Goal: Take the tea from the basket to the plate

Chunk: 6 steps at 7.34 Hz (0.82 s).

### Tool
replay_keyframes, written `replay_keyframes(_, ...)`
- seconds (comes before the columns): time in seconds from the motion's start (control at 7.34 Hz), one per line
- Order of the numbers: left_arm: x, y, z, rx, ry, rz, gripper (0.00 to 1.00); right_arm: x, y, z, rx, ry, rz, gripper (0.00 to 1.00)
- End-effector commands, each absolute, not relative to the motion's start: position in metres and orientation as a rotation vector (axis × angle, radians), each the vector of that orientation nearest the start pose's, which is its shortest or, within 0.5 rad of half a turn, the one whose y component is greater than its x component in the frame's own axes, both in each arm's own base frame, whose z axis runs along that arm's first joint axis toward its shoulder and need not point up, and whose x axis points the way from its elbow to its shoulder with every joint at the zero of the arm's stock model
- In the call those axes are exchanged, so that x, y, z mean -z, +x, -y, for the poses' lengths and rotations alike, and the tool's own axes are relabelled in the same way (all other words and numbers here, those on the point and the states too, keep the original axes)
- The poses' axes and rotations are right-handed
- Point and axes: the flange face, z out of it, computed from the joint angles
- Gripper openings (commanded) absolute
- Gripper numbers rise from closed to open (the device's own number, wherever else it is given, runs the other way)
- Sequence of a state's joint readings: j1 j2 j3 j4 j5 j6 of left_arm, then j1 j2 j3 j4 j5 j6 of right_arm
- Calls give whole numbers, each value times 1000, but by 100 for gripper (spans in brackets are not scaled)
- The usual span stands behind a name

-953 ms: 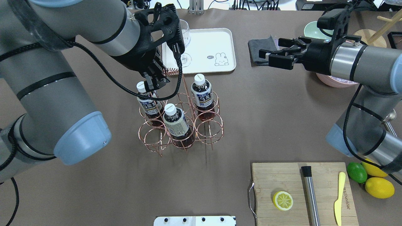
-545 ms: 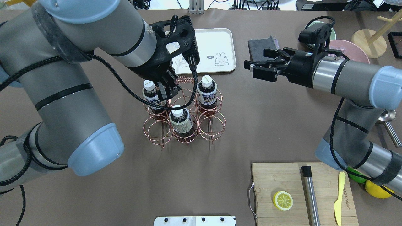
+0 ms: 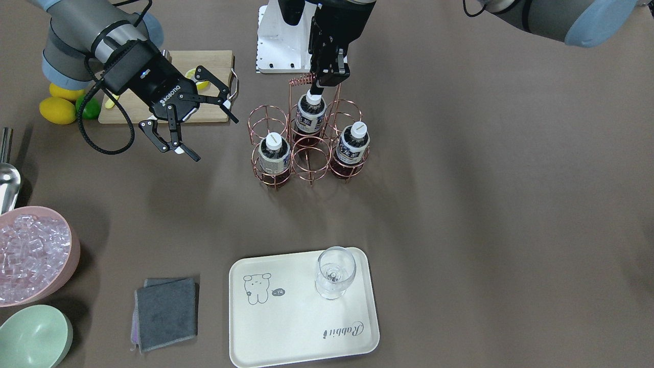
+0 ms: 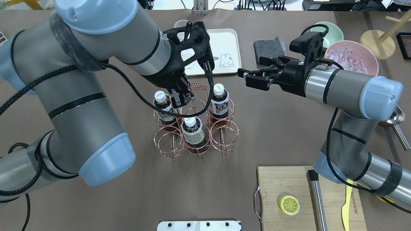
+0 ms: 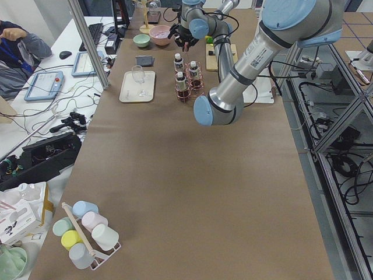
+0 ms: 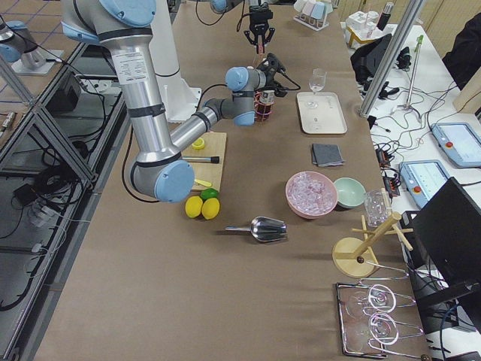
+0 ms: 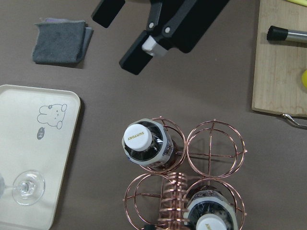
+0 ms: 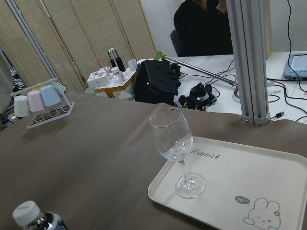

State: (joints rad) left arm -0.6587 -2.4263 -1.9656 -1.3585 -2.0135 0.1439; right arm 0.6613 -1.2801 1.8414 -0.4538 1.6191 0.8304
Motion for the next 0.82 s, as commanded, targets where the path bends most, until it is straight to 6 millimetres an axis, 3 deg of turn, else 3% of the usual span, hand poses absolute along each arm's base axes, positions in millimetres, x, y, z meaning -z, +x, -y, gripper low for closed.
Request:
replay_keyframes(0.0, -29, 399, 421, -1172, 845, -804, 0, -241, -362, 435, 93, 1054, 1277, 100)
replay_keyframes(0.68, -30, 403, 419, -1170, 848, -793, 0, -218, -393, 428, 88, 1032, 1244, 100)
